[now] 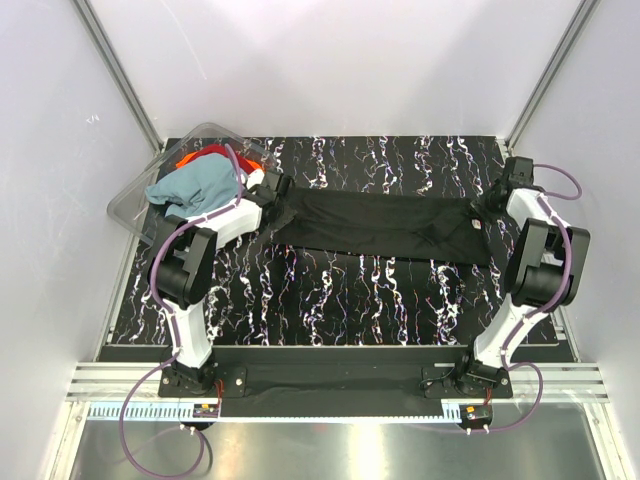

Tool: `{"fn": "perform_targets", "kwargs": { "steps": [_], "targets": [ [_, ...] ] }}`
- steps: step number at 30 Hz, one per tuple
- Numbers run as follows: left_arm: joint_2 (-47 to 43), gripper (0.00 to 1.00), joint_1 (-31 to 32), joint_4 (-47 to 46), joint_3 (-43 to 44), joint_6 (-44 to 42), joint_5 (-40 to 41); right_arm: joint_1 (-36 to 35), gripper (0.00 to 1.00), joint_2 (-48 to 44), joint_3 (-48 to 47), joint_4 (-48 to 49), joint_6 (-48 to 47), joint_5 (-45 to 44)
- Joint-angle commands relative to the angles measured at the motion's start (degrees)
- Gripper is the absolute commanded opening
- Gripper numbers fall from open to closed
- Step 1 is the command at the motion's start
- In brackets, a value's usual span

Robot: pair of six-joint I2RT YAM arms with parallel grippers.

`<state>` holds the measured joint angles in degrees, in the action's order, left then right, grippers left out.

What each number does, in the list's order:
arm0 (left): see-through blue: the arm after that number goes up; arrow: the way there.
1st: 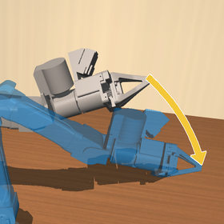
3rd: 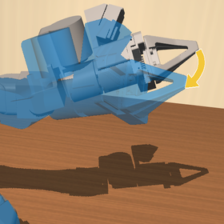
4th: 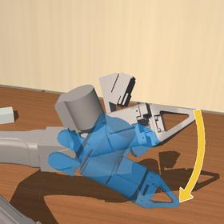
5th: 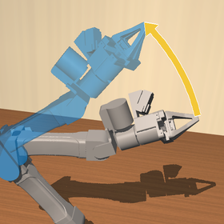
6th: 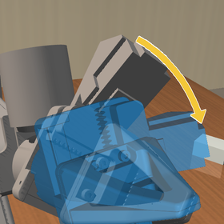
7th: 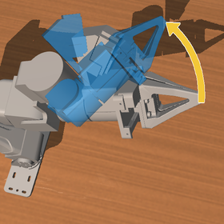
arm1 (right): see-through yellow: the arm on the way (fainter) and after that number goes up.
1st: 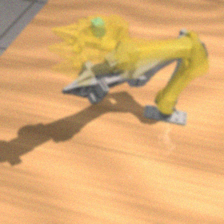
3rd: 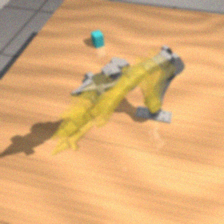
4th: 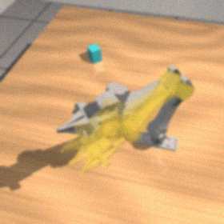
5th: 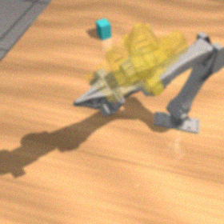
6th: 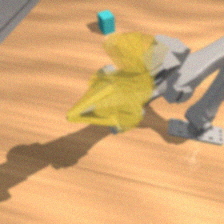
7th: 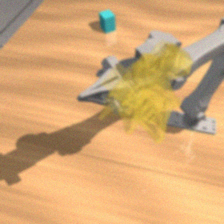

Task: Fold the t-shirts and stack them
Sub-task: Fold the tshirt

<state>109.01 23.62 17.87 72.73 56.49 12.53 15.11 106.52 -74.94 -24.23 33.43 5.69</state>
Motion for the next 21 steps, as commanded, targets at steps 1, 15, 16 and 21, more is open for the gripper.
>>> {"fn": "perform_targets", "kwargs": {
  "steps": [1,15,16,21],
  "targets": [
    [-3.19,0.00,-0.24,-1.70,2.07,-2.43,2.41,-0.26,0.00,-4.91,1.45,1.03,0.67,0.99],
    [-8.20,0.00,-0.24,-0.38,-0.66,-4.81,1.79,-0.26,0.11,-4.31,1.02,-1.88,-0.29,2.04],
    [-8.29,0.00,-0.24,-0.46,-0.57,-4.81,1.18,-0.26,0.03,-3.69,0.67,-1.96,-0.64,1.95],
    [-8.99,0.00,-0.24,-0.20,-0.57,-5.42,1.09,-0.26,0.00,-4.39,0.67,-2.49,-1.18,-0.06]
  ]
}}
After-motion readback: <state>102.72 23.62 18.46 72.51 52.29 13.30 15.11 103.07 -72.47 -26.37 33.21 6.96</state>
